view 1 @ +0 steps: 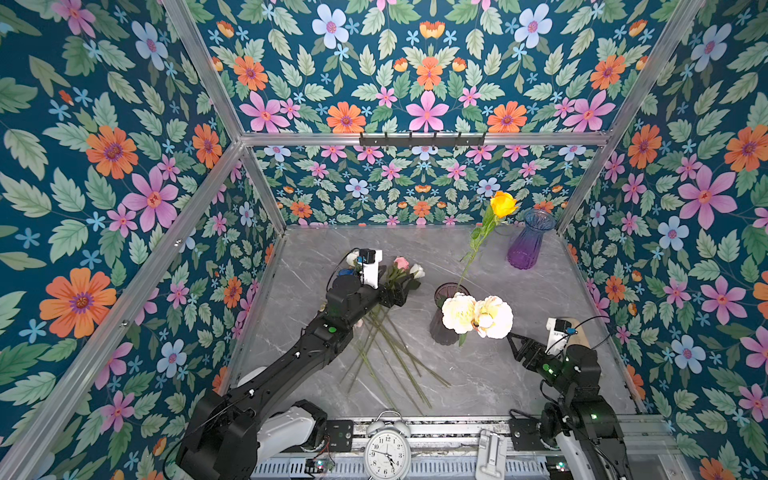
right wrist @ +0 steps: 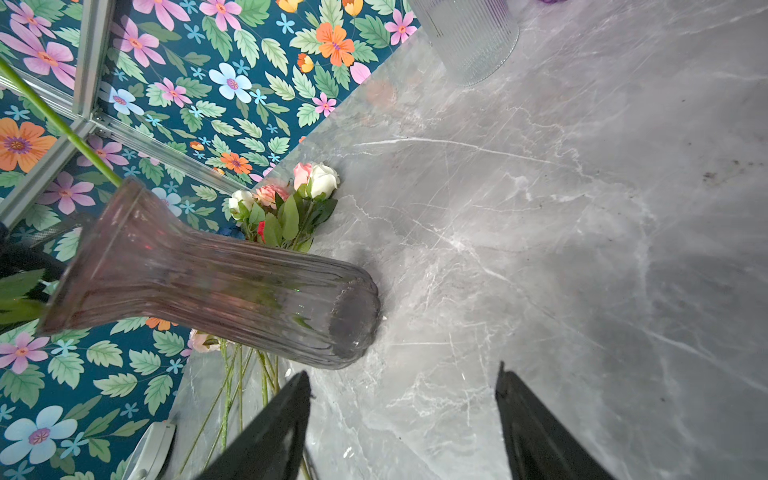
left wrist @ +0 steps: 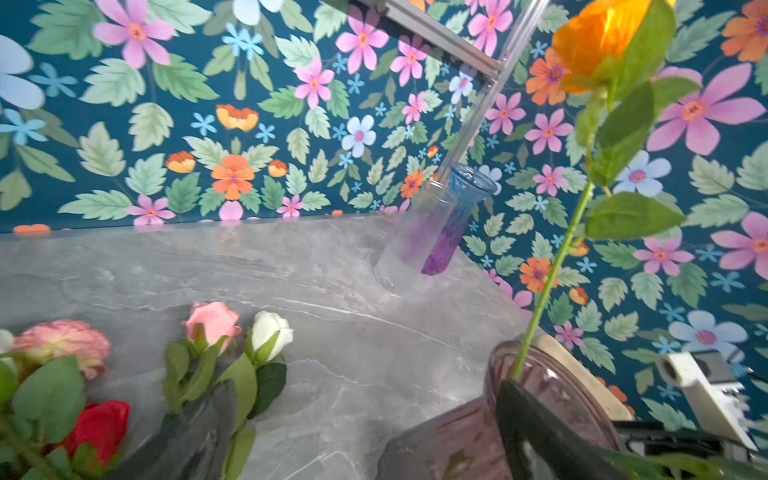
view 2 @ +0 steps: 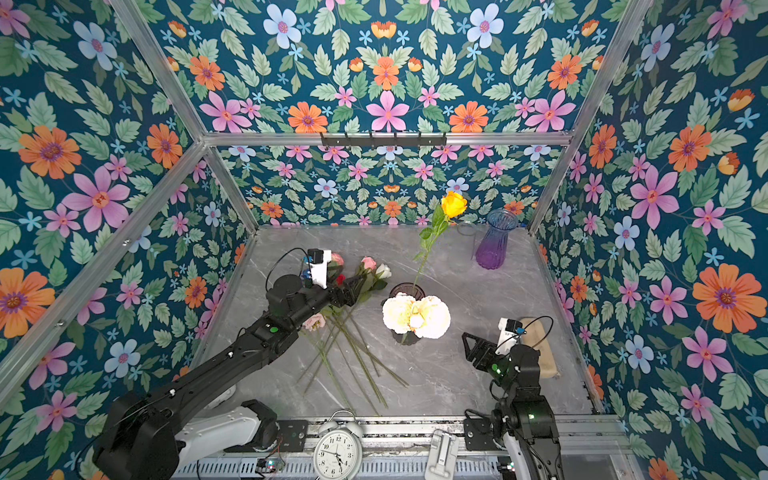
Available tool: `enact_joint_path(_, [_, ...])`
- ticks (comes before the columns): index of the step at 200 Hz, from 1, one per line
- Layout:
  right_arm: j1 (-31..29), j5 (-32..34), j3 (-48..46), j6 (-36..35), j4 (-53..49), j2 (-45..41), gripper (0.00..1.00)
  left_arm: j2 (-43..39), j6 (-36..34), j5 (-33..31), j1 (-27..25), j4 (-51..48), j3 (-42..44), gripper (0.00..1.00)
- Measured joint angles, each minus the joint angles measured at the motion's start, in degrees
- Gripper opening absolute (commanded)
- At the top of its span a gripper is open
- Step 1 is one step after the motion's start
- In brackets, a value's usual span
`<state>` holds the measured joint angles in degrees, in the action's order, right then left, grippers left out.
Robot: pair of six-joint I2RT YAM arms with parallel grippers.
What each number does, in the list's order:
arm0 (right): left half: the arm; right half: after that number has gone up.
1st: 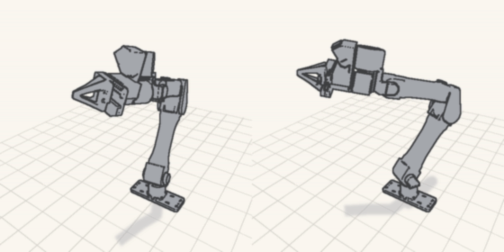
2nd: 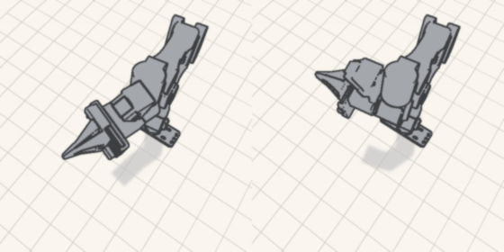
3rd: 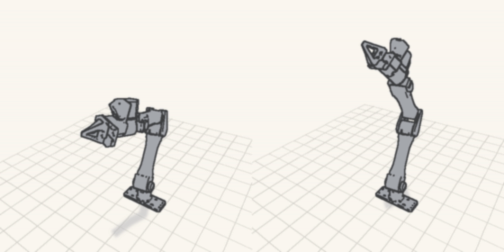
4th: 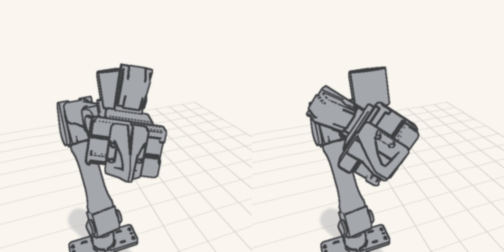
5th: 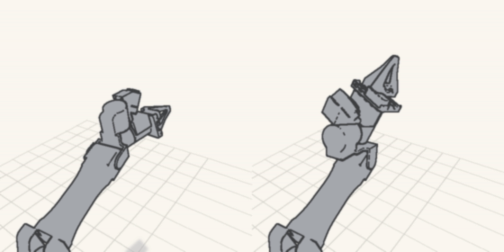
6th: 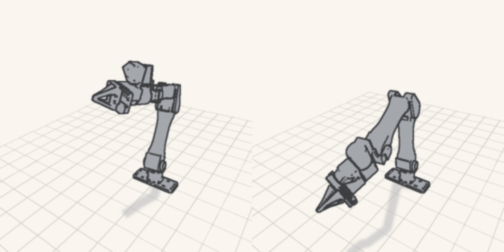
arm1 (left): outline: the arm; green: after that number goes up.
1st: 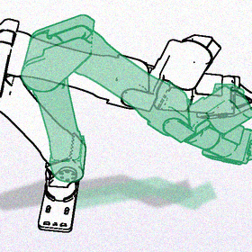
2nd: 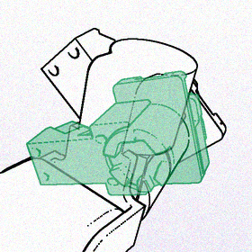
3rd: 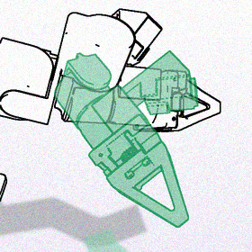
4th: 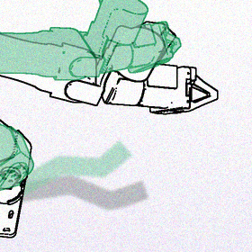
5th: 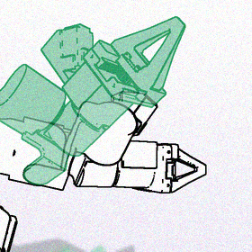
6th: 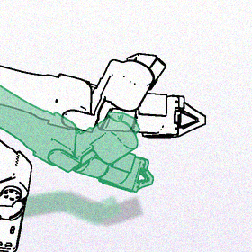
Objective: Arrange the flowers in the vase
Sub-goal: 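Open the left gripper and draw it back toward the rose bunch, then grasp a pink rose stem in the bunch with the left gripper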
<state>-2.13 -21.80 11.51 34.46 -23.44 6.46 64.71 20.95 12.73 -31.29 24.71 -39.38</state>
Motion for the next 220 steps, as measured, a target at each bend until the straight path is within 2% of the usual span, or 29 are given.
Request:
enact_joint_path(36, [0.00, 0.00, 0.00, 0.00, 0.17, 0.68, 0.72, 1.49, -0.85, -3.34, 1.05, -7.28, -3.72, 1.00])
enact_joint_path(82, [0.00, -0.02, 0.00, 0.00, 1.14, 1.77, 0.72, -3.08, -2.80, -10.10, 1.29, -15.54, 1.44, 0.91])
enact_joint_path(102, [0.00, 0.00, 0.00, 0.00, 2.05, 2.21, 0.72, -3.76, -1.51, -12.92, 1.40, -17.49, 1.86, 0.86])
enact_joint_path(172, [0.00, -0.02, 0.00, 0.00, 2.05, 1.90, 0.72, -4.35, 2.80, -15.54, 1.66, -19.12, 3.80, 0.85])
enact_joint_path(220, [0.00, 0.00, 0.00, 0.02, 1.79, 0.79, 0.72, 1.29, 3.17, -14.62, 1.66, -20.83, 3.13, 0.67])
